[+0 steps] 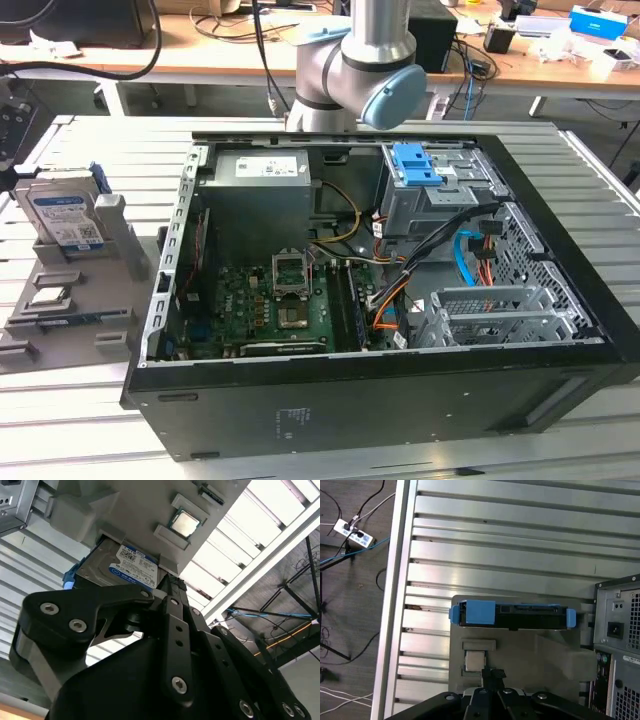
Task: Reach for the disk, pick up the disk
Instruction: 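Pick up the disk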
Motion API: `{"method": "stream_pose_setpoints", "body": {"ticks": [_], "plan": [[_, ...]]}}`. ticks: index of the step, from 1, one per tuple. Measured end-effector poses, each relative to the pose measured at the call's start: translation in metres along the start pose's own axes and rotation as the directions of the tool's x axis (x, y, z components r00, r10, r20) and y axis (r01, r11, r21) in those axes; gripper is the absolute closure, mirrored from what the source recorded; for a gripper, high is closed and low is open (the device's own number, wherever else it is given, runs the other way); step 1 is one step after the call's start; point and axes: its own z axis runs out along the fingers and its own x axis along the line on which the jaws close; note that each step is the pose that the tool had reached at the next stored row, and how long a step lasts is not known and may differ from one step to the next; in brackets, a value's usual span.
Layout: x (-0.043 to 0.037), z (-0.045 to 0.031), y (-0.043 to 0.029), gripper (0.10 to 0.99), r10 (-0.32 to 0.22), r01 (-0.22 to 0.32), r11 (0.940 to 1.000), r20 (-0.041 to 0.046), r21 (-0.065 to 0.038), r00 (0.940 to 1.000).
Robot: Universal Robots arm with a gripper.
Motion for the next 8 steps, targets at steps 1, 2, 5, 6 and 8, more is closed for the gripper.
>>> {"method": "stream_pose_setpoints", "body": {"ticks": [1,2,5,6,8], "plan": [[0.0000,0.0000,0.0000,0.980,-0.012,0.012,0.9999,-0.0004,0.000,0.9999],[0.0000,0.0000,0.0000,0.980,-0.025,0.025,0.9997,-0.0009,0.000,0.9997],[0.0000,0.0000,0.0000,0.980,-0.050,0.050,0.9987,-0.0019,0.000,0.9987],[0.0000,0.0000,0.0000,0.980,-0.056,0.056,0.9984,-0.0021,0.000,0.9984],[0.0000,0.0000,0.0000,0.980,-0.077,0.077,0.9970,-0.0029,0.000,0.9970]]}}
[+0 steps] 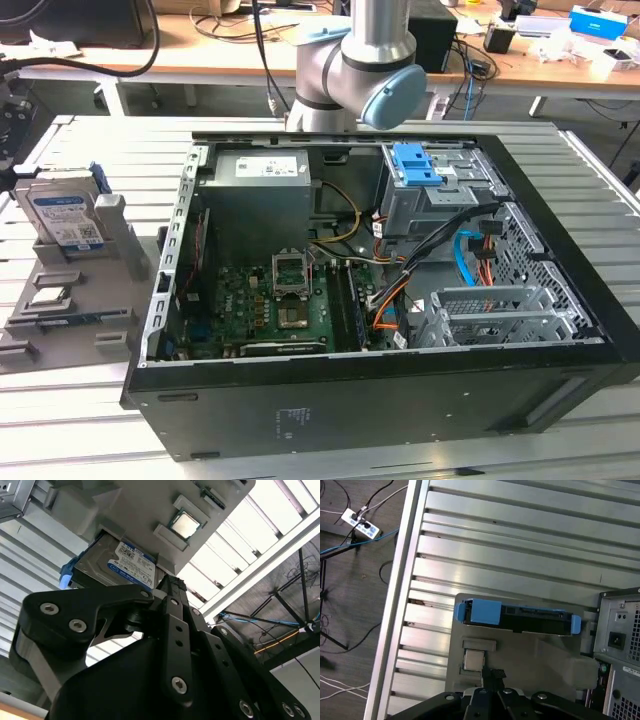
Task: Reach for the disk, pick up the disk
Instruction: 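Pick up the disk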
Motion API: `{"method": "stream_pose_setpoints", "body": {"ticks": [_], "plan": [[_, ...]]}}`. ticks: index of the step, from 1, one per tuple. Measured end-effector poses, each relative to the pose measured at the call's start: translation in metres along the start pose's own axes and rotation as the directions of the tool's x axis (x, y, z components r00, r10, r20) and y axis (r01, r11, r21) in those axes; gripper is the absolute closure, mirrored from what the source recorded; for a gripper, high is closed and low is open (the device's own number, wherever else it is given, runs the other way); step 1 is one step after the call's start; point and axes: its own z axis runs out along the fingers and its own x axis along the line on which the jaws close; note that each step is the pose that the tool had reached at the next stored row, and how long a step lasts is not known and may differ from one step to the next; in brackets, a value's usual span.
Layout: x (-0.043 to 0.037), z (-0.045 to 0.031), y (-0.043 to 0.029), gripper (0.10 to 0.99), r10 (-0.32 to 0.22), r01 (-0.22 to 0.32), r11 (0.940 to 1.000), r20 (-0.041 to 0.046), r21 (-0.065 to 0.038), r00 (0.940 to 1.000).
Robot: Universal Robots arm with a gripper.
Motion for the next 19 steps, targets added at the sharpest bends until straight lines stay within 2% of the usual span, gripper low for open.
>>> {"method": "stream_pose_setpoints", "body": {"ticks": [9,19], "plan": [[0.0000,0.0000,0.0000,0.980,-0.057,0.057,0.9984,-0.0022,0.000,0.9984],[0.0000,0.0000,0.0000,0.980,-0.112,0.112,0.9937,-0.0043,0.000,0.9937]]}}
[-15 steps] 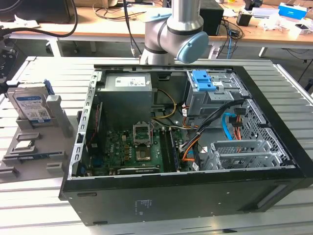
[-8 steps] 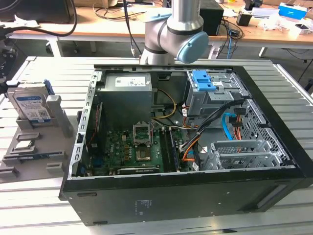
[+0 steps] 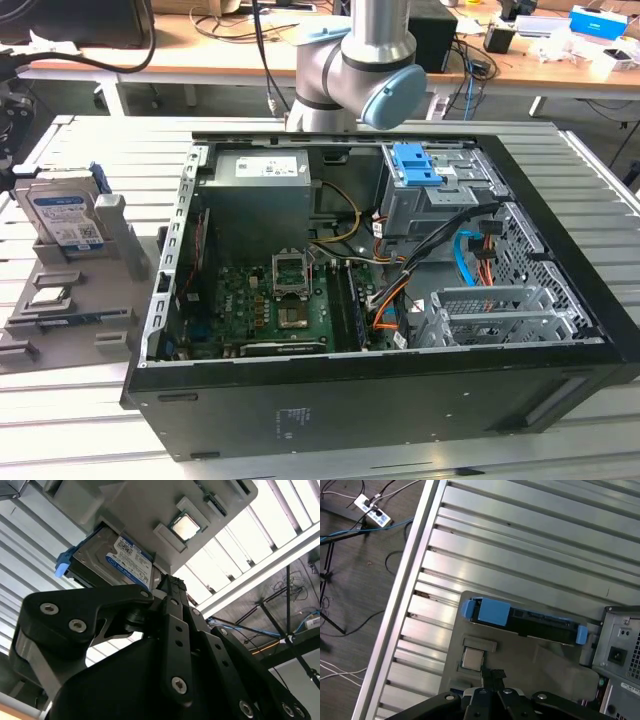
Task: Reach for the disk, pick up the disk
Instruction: 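Pick up the disk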
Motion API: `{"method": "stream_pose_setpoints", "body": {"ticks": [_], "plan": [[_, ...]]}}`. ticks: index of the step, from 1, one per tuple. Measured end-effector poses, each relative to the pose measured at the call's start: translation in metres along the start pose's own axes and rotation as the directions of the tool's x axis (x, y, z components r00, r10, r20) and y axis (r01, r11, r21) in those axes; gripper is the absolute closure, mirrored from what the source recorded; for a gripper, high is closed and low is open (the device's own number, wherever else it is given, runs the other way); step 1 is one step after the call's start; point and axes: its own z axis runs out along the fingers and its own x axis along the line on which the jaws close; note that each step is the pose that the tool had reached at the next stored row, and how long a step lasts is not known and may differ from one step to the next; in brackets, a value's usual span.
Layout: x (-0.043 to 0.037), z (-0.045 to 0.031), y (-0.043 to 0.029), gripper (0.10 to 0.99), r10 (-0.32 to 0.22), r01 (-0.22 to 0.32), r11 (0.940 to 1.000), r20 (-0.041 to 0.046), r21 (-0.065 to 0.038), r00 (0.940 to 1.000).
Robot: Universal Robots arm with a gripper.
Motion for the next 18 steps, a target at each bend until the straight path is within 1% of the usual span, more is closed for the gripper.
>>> {"method": "stream_pose_setpoints", "body": {"ticks": [9,18], "plan": [[0.0000,0.0000,0.0000,0.980,-0.053,0.053,0.9986,-0.0020,0.000,0.9986],[0.0000,0.0000,0.0000,0.980,-0.109,0.109,0.9941,-0.0042,0.000,0.9941]]}}
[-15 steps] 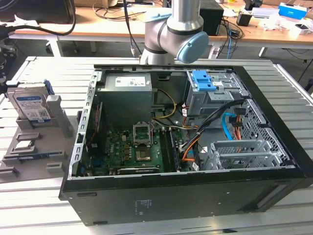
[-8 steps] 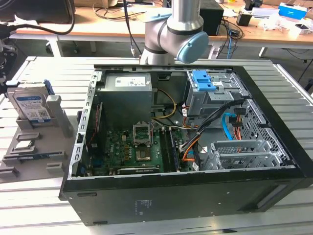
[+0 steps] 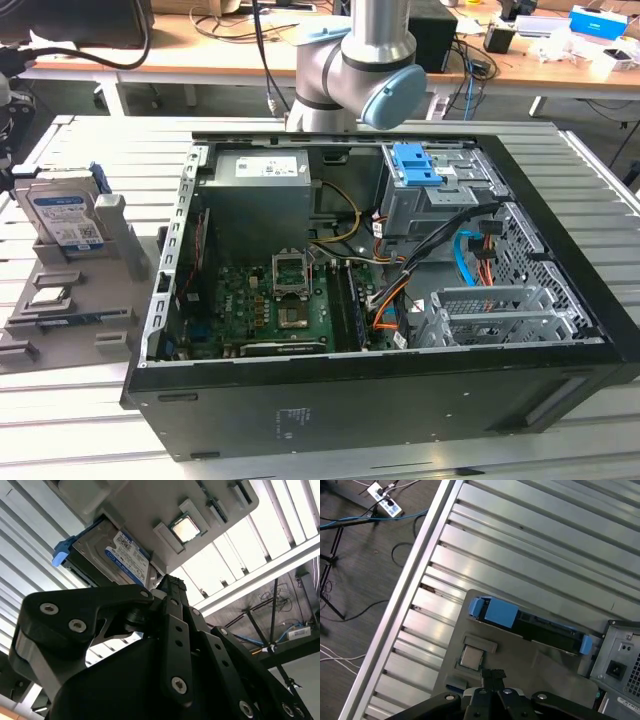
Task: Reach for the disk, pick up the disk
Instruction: 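Pick up the disk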
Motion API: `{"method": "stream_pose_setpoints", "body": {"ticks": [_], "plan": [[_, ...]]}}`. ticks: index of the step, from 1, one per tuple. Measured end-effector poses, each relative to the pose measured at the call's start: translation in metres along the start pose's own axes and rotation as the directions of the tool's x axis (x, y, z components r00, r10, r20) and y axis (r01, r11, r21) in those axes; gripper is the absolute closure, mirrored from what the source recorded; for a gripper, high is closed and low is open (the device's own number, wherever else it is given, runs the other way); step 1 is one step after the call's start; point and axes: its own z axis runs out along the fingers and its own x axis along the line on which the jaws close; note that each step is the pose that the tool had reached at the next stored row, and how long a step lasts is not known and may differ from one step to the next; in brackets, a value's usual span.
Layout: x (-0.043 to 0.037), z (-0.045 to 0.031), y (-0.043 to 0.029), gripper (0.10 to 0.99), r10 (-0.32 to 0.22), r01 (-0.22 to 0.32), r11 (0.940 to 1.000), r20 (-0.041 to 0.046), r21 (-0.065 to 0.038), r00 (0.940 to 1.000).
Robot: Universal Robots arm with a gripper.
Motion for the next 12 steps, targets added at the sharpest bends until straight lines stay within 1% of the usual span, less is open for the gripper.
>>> {"method": "stream_pose_setpoints", "body": {"ticks": [12], "plan": [[0.0000,0.0000,0.0000,0.980,-0.062,0.062,0.9981,-0.0024,0.000,0.9981]]}}
